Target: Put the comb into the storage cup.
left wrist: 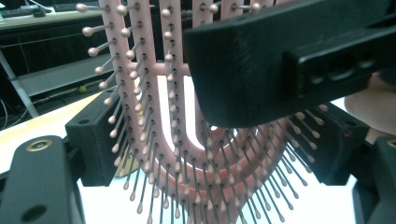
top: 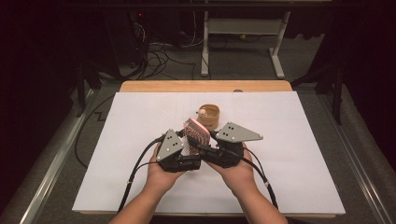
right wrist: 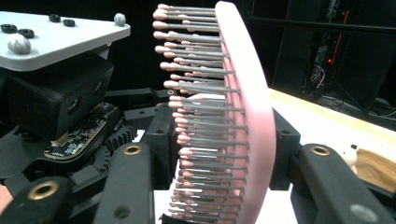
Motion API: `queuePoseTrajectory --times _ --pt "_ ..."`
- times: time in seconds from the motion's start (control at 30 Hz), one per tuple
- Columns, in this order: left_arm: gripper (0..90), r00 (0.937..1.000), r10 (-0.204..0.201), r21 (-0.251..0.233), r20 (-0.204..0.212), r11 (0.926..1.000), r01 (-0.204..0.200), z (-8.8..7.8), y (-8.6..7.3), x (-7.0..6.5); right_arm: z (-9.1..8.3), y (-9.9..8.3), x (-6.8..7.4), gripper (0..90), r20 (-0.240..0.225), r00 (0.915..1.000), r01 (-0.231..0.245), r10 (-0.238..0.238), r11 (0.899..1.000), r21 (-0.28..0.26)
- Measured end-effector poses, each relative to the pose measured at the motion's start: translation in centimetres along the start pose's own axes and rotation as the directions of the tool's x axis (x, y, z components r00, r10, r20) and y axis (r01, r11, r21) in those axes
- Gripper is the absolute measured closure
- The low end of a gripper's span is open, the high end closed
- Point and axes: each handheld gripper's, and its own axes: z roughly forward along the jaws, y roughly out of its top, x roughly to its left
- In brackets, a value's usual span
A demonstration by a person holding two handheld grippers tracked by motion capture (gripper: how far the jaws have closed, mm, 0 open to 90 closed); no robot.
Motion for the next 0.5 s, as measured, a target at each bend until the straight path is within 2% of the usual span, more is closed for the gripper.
queuePoseTrajectory --times 0.17,0.5 --pt "19.6 1.0 0.004 0.003 -0.008 1.0 -0.004 0.0 0.0 -0.01 -0.08 -0.01 0.12 62.7 0.001 1.0 0.008 -0.008 1.0 0.003" --pt "19.1 1.0 -0.004 -0.004 -0.006 1.0 0.004 0.04 -0.03 -0.04 -0.17 0.15 0.24 63.6 0.006 0.9999 0.01 -0.01 1.0 0.005"
